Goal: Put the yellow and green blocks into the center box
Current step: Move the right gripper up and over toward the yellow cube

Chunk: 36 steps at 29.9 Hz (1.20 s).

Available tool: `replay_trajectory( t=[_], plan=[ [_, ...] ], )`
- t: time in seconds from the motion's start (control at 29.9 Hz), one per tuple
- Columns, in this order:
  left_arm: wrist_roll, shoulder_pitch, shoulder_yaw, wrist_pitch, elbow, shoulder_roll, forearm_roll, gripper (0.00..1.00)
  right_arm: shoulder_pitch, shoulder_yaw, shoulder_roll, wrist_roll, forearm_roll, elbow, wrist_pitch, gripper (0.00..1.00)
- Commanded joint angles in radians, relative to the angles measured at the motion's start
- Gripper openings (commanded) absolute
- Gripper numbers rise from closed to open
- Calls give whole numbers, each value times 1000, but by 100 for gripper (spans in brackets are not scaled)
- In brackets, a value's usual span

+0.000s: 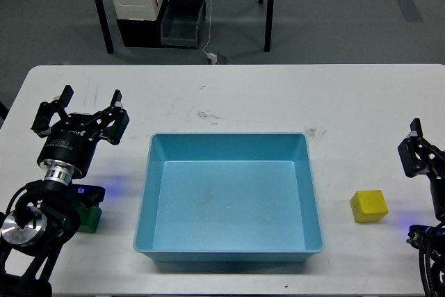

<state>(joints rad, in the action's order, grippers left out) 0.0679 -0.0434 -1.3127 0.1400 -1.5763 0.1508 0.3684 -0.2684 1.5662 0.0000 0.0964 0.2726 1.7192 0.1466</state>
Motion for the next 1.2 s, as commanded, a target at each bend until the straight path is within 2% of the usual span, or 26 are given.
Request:
replay_trajectory(
  t=[0.0, 0.13, 0.23, 0.4, 0.53, 0.67, 0.7, 0.77, 0.84, 0.9, 0.94, 1.07, 1.17],
  plan=[
    [7, -1, 1, -2, 1, -2, -2, 100, 0, 8, 0, 0, -21, -6, 2, 100],
    [7, -1, -3, 6, 2, -1, 0, 100, 5, 9, -27, -1, -148, -6, 14, 100],
    [7, -1, -3, 7, 2, 1, 0, 100, 24, 43, -109, 0, -339, -12, 19, 100],
    [9, -3, -2, 9, 5, -1, 0, 100, 119, 75, -336, 0, -942, -36, -18, 100],
    [9, -4, -2, 9, 7, -4, 0, 100, 245, 65, -365, 0, -1390, -35, -105, 100],
    [9, -4, -2, 10, 7, -8, 0, 100, 323, 35, -420, 12, -1807, -35, -99, 100],
    [9, -4, -2, 10, 7, -8, 0, 100, 333, 14, -460, 26, -1890, -35, -96, 100],
    [9, -4, -3, 9, 7, -10, 0, 100, 351, -58, -556, 112, -2018, -38, -94, 100],
    [9, -4, -3, 9, 10, -10, 1, 100, 383, -145, -665, 265, -2060, -40, -94, 100],
    [9, -4, -5, 6, 13, -10, 0, 100, 402, -217, -766, 380, -2070, -40, -93, 100],
    [9, -4, -5, 6, 18, -8, 0, 100, 408, -257, -837, 392, -2070, -41, -91, 100],
    [9, -4, -5, 4, 27, -10, 1, 100, 458, -424, -1102, 392, -2069, -46, -69, 98],
    [9, -4, -5, 4, 27, -10, 1, 100, 567, -575, -1163, 392, -2077, -43, -16, 97]
  ],
)
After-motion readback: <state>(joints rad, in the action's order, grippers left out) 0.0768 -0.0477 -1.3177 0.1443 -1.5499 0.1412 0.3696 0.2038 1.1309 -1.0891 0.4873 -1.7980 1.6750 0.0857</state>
